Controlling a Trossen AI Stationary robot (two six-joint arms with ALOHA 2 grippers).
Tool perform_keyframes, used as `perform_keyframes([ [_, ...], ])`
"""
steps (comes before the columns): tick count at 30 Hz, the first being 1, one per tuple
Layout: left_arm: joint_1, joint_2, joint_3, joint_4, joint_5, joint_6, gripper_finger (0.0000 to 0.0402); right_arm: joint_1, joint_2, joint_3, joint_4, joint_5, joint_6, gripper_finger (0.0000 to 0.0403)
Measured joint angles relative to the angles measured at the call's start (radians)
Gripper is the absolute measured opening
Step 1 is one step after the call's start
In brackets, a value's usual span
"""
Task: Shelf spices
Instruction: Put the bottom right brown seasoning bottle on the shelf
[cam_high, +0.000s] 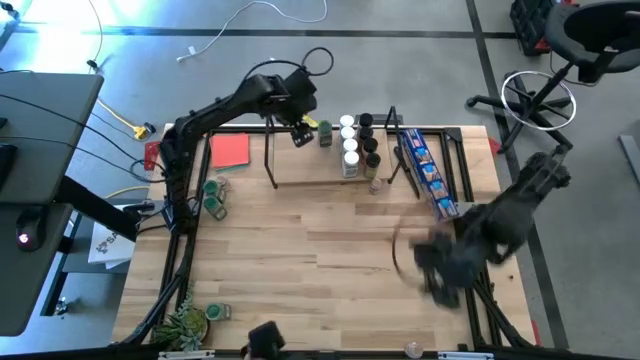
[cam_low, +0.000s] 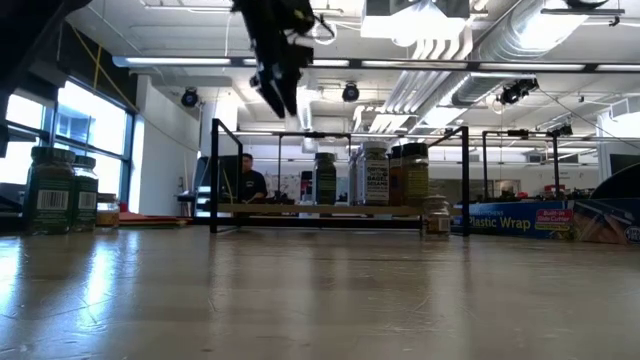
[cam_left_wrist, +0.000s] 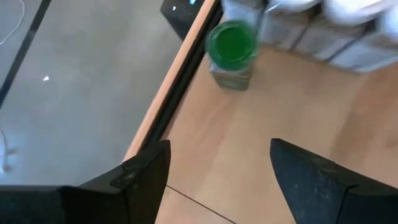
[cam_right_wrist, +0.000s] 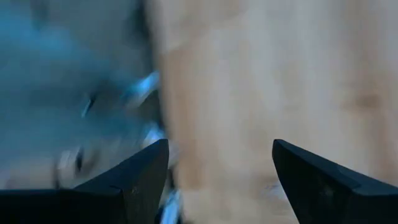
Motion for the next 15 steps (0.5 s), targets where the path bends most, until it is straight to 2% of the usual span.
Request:
perform_keyframes([
  [3, -0.029, -0.061, 0.000, -0.014, 0.001, -0.043, 0.0268, 0.106, 0.091, 0.000, 0.135, -0.113, -0.083, 0.0282],
  [6, -0.058, -0.116, 0.000, -0.032, 0.000, -0.069, 0.0268, 0.165, 0.186, -0.001, 0.270, -0.180, -0.063, 0.0282],
  [11, -0.118, -0.207, 0.000, -0.056, -0.002, -0.122, 0.0268, 0.236, 0.338, -0.001, 0.496, -0.144, -0.055, 0.0282],
  [15, -0.164, -0.255, 0.000, -0.072, -0.003, -0.158, 0.0268, 0.262, 0.447, -0.001, 0.472, -0.148, 0.007, 0.0282],
])
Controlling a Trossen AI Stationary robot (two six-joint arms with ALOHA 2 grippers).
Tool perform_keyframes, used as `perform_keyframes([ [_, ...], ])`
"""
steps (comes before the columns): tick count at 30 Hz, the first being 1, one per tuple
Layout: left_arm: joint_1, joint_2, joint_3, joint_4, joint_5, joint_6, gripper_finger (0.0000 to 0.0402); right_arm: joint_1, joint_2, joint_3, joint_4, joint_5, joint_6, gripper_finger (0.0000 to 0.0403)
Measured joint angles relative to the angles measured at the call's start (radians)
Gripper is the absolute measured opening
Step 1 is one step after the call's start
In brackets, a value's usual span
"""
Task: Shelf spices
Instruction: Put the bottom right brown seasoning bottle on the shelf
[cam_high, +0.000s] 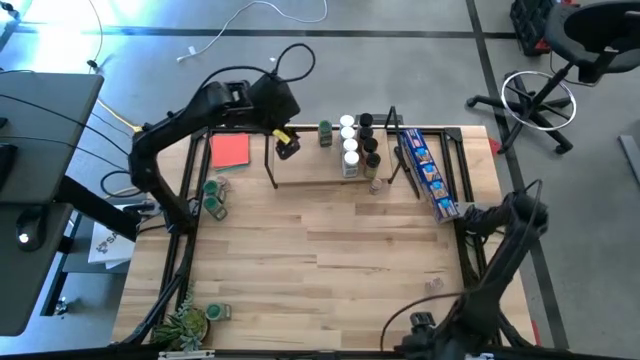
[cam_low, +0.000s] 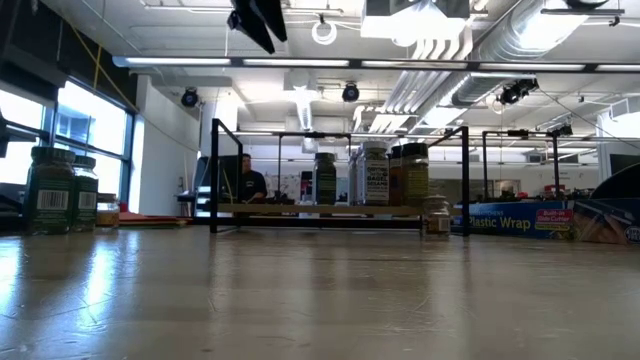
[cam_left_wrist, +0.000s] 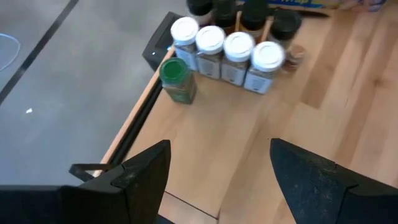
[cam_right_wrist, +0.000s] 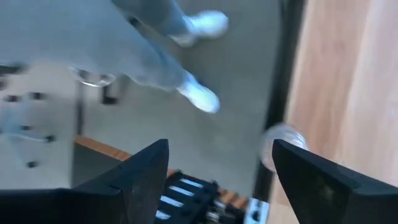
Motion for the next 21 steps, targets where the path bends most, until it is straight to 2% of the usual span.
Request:
perform_keyframes([
  [7, -0.063, -0.033, 0.000, -0.078, -0.076, -0.034, 0.0268, 0.001, 0.101, -0.001, -0.153, 0.037, 0.040, 0.0282],
  [13, -0.096, -0.034, 0.000, -0.133, -0.085, -0.056, 0.0268, 0.014, 0.148, 0.000, -0.106, 0.055, 0.006, 0.0282],
  [21, -0.128, -0.034, 0.000, -0.134, -0.102, -0.081, 0.0268, 0.015, 0.214, 0.000, -0.107, 0.052, 0.048, 0.0282],
])
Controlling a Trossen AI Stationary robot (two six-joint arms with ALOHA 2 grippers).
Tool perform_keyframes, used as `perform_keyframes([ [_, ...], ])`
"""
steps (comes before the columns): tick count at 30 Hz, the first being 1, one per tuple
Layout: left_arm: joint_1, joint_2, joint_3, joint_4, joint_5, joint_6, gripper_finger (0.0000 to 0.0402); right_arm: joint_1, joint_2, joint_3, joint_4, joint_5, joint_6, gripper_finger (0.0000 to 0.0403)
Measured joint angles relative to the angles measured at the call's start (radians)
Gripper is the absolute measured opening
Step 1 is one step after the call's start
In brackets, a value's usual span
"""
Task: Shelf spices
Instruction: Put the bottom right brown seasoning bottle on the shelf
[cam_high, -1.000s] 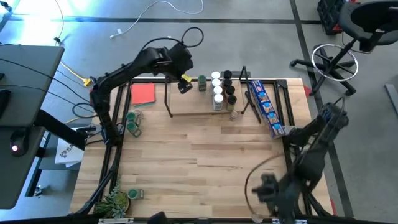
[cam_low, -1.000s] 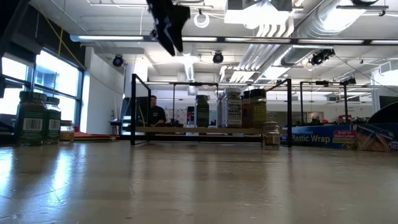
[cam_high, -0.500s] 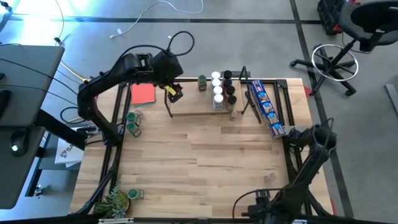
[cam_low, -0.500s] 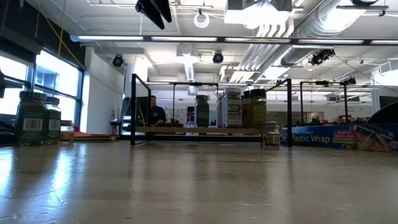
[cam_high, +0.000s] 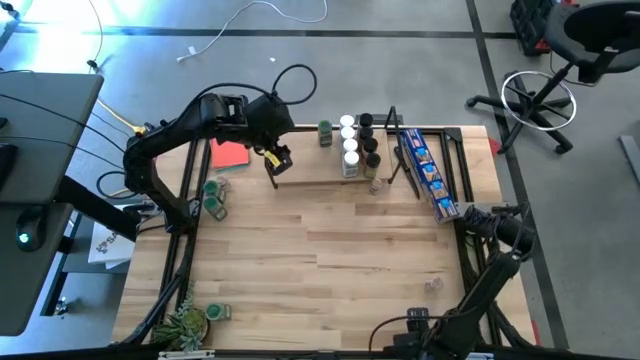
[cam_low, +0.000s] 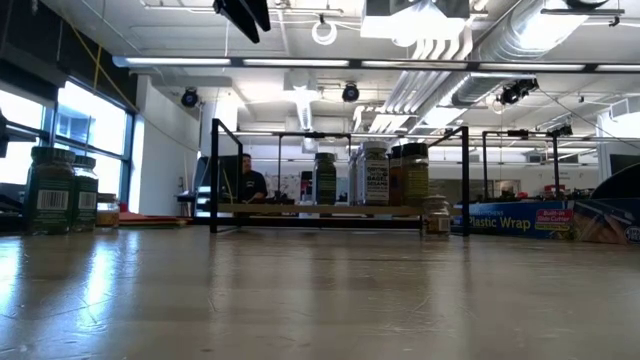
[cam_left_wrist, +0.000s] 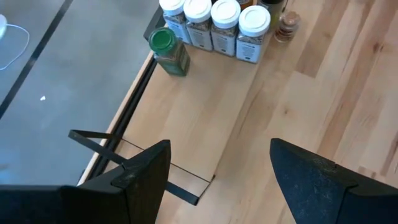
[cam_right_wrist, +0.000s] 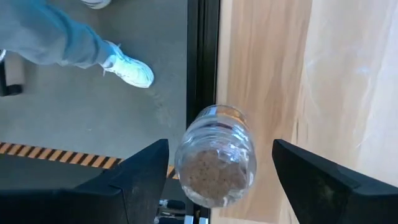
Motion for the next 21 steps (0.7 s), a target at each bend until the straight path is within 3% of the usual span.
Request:
perform_keyframes([
  [6, -0.015, 0.000, 0.000, -0.005, 0.000, -0.001, 0.0268, 0.000, 0.042, 0.000, -0.002, -0.029, 0.009, 0.0270],
  [14, -0.026, 0.000, 0.000, -0.023, -0.001, -0.017, 0.0268, -0.019, 0.043, 0.001, -0.002, -0.032, 0.048, 0.0169],
  [21, -0.029, 0.000, 0.000, -0.029, 0.001, -0.017, 0.0268, -0.110, -0.028, 0.000, -0.090, 0.010, 0.041, 0.0169],
])
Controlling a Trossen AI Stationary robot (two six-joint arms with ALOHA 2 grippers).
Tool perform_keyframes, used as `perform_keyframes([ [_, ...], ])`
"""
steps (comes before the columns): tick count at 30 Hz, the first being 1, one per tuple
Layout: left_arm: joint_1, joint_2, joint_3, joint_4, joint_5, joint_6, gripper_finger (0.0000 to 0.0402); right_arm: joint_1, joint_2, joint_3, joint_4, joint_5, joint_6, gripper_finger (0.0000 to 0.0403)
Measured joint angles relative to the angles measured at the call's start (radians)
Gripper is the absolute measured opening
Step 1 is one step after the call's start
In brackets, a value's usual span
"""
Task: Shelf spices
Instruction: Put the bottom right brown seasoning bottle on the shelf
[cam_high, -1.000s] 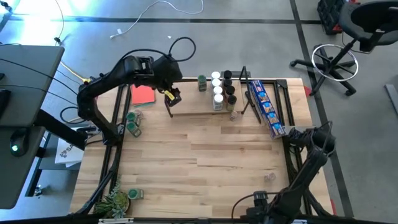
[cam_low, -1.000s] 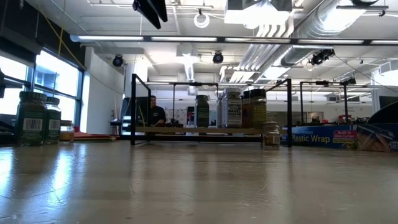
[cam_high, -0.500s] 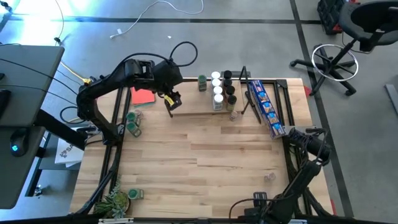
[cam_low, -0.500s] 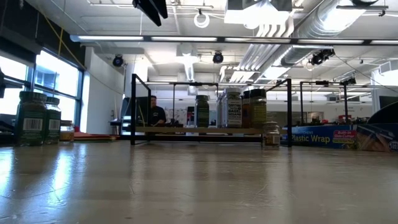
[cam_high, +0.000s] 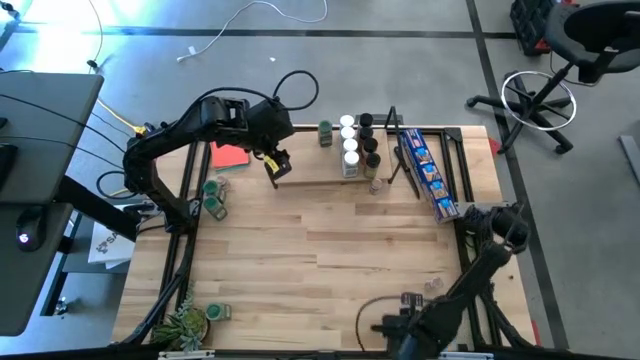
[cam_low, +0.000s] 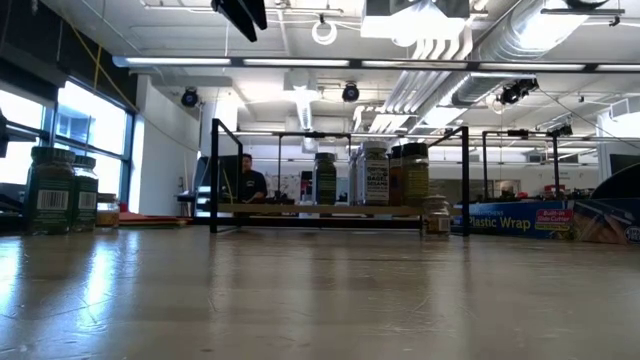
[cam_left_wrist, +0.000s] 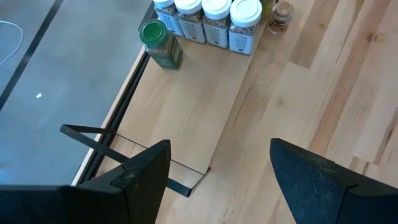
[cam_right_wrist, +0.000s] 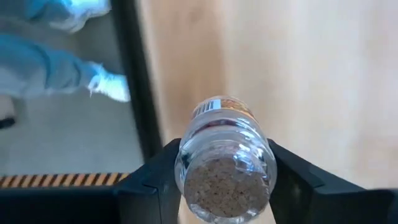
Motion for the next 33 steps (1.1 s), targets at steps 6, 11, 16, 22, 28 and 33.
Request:
perform_keyframes([
  [6, -0.019, -0.022, 0.000, -0.042, -0.007, -0.001, 0.0268, -0.124, -0.118, 0.000, -0.162, 0.006, -0.152, 0.0169],
  [11, -0.047, -0.079, 0.000, -0.083, -0.051, -0.017, 0.0268, -0.287, -0.231, 0.000, -0.301, -0.062, -0.375, 0.0169],
  [16, -0.065, -0.157, 0.000, -0.095, -0.111, -0.026, 0.0268, -0.523, -0.297, 0.000, -0.372, -0.150, -0.589, 0.0169],
  [22, -0.065, -0.235, 0.000, -0.099, -0.133, -0.068, 0.0268, -0.794, -0.273, 0.080, -0.361, -0.142, -0.757, 0.0169],
  [28, -0.065, -0.279, 0.000, -0.099, -0.136, -0.121, 0.0268, -0.963, -0.106, 0.329, -0.291, -0.085, -0.825, 0.0169],
  [33, -0.065, -0.285, 0.000, -0.099, -0.138, -0.133, 0.0268, -1.058, 0.099, 0.596, -0.282, -0.063, -0.854, 0.0169],
])
